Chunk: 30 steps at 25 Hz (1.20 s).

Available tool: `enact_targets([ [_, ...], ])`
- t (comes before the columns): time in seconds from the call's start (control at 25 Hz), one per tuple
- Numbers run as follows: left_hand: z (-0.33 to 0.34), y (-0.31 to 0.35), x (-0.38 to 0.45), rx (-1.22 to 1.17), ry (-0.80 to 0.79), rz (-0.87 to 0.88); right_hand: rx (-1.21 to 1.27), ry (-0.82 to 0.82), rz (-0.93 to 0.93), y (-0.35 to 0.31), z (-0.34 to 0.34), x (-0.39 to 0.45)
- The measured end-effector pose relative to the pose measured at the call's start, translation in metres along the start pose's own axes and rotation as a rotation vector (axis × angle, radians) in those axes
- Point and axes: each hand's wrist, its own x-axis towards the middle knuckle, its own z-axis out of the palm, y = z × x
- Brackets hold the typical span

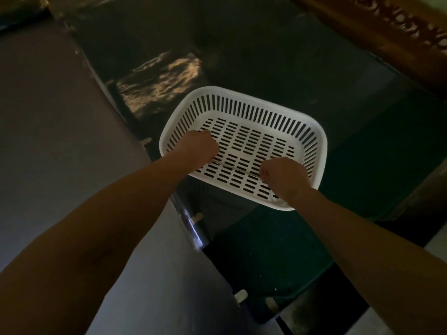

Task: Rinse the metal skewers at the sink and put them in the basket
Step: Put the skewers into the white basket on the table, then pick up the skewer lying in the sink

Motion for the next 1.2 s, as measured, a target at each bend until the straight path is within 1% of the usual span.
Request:
enact_targets([
  [0.08, -0.005, -0.002, -0.003, 0.038, 0.01, 0.009, 0.082, 0.055, 0.028, 0.001, -0.007, -0.006],
  [0.16, -0.015, 0.0, -0.008, 0.02, 0.07, 0.008, 0.141, 0.137, 0.032, 0.004, -0.021, -0.014],
  [0.24, -0.033, 0.008, -0.015, -0.073, 0.177, -0.003, 0.157, 0.225, 0.029, 0.012, -0.039, -0.025],
  [0.32, -0.058, 0.021, -0.019, -0.139, 0.317, 0.014, 0.12, 0.315, 0.027, 0.025, -0.06, -0.041],
  [0.44, -0.105, 0.055, -0.017, -0.159, 0.469, 0.122, 0.052, 0.438, 0.057, 0.064, -0.094, -0.075],
  [0.52, -0.138, 0.088, -0.013, -0.18, 0.521, 0.205, 0.002, 0.499, 0.112, 0.099, -0.115, -0.107],
  [0.6, -0.171, 0.133, -0.011, -0.176, 0.607, 0.295, -0.045, 0.557, 0.205, 0.142, -0.134, -0.151],
  [0.68, -0.196, 0.181, -0.013, -0.174, 0.697, 0.384, -0.063, 0.58, 0.304, 0.182, -0.145, -0.197],
  [0.76, -0.221, 0.243, -0.021, -0.165, 0.751, 0.505, -0.072, 0.615, 0.434, 0.223, -0.155, -0.257],
  [0.96, -0.272, 0.418, -0.064, -0.169, 0.823, 0.765, -0.128, 0.708, 0.692, 0.309, -0.163, -0.425],
  [1.04, -0.283, 0.489, -0.091, -0.171, 0.831, 0.837, -0.156, 0.711, 0.798, 0.337, -0.158, -0.494],
  [1.2, -0.293, 0.6, -0.139, -0.201, 0.824, 0.922, -0.168, 0.709, 0.942, 0.374, -0.142, -0.599],
])
